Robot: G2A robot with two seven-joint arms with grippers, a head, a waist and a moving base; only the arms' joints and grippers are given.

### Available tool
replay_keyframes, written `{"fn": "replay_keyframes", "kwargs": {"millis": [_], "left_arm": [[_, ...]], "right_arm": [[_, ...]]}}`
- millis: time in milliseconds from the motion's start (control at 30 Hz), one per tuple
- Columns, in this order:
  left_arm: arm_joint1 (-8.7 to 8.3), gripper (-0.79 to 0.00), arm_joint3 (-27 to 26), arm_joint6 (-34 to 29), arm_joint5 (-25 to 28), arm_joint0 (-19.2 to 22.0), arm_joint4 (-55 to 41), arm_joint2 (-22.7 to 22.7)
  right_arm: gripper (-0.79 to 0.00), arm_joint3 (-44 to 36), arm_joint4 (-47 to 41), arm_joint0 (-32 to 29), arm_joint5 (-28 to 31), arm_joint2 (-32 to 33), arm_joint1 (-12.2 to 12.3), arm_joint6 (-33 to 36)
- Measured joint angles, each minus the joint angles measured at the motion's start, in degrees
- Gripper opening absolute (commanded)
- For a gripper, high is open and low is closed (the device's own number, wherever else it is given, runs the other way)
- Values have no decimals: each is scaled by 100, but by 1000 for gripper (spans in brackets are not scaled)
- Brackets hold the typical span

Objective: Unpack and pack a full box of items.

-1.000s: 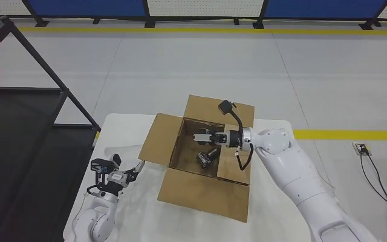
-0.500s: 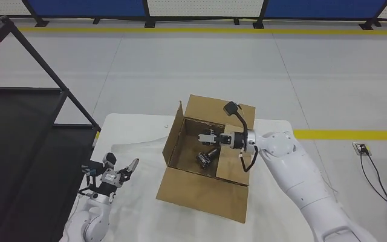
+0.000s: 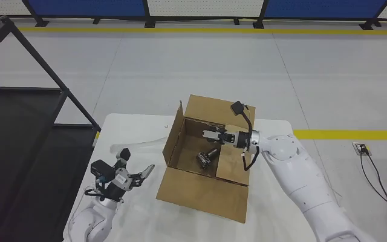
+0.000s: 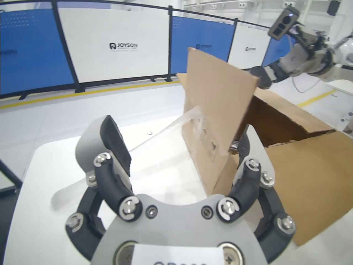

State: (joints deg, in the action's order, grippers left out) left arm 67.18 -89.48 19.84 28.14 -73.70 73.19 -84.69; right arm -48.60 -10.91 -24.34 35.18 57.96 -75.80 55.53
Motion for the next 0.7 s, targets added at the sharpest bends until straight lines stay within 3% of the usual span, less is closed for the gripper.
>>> {"fn": "replay_keyframes", "kwargs": {"millis": [200,433,533,700], "left_arm": [[46,0,-87,-370,-194,375,164,346],[129,0,257,-899,-607,1013,-147,596],[146,0,465,-1037,-515,1229,-494,600],[129,0,508,-1023,-534,1226,-615,442]], "right_arm": [[0,-197,6,-250,47,243,110,-87],[0,-471,11,-563,34,539,245,-127],[0,-561,4,-647,8,622,285,-123],[0,-655,9,-708,-37,703,331,-97]]}}
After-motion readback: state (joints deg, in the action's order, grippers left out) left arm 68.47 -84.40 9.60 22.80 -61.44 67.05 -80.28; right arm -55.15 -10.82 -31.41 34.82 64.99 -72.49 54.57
